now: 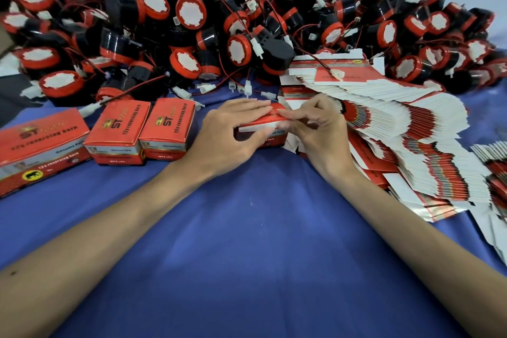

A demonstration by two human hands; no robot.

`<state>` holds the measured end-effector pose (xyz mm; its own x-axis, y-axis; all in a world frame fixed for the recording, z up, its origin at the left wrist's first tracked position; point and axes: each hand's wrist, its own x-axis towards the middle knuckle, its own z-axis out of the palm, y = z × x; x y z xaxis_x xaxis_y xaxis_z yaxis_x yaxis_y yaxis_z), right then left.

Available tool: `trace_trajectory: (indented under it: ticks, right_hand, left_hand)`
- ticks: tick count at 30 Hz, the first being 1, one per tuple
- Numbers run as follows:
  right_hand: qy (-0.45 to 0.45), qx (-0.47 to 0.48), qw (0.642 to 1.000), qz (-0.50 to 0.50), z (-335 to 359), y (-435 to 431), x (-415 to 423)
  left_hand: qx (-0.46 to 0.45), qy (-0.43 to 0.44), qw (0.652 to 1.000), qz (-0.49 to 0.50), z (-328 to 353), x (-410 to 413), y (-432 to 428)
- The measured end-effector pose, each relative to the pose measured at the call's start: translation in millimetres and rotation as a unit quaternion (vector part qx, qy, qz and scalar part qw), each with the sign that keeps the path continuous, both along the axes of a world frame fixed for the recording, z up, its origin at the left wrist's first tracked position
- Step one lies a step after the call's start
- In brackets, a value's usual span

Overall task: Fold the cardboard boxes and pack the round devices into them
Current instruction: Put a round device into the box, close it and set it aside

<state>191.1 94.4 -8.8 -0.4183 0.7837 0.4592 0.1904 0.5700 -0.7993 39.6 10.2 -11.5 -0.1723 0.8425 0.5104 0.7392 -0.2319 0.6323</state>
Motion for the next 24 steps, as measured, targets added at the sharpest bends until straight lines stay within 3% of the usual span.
trace_trajectory:
  ticks: [3, 8, 11, 15, 24]
  right_hand:
    - [0.011, -0.011, 1.000, 0.010, -1, -2, -1]
    - [0.007, 0.005, 1.000, 0.022, -1, -7, -1]
    - [-0.020, 0.096, 0.995, 0.022, -3, -10, 2]
    - [-0.096, 0.260, 0.961, -0.006, -9, -14, 4]
    - [-0.141, 0.338, 0.930, -0.030, -8, -13, 7]
  left_hand:
    - [-0.020, 0.048, 0.999, -0.005, -2, 0, 1]
    - [-0.029, 0.037, 0.999, -0.016, -1, -2, 2]
    - [-0.026, 0.038, 0.999, -0.018, -2, -2, 2]
    - [-0.014, 0.067, 0.998, 0.000, -4, 0, 1]
    - [0.021, 0.175, 0.984, 0.025, -5, 2, -3]
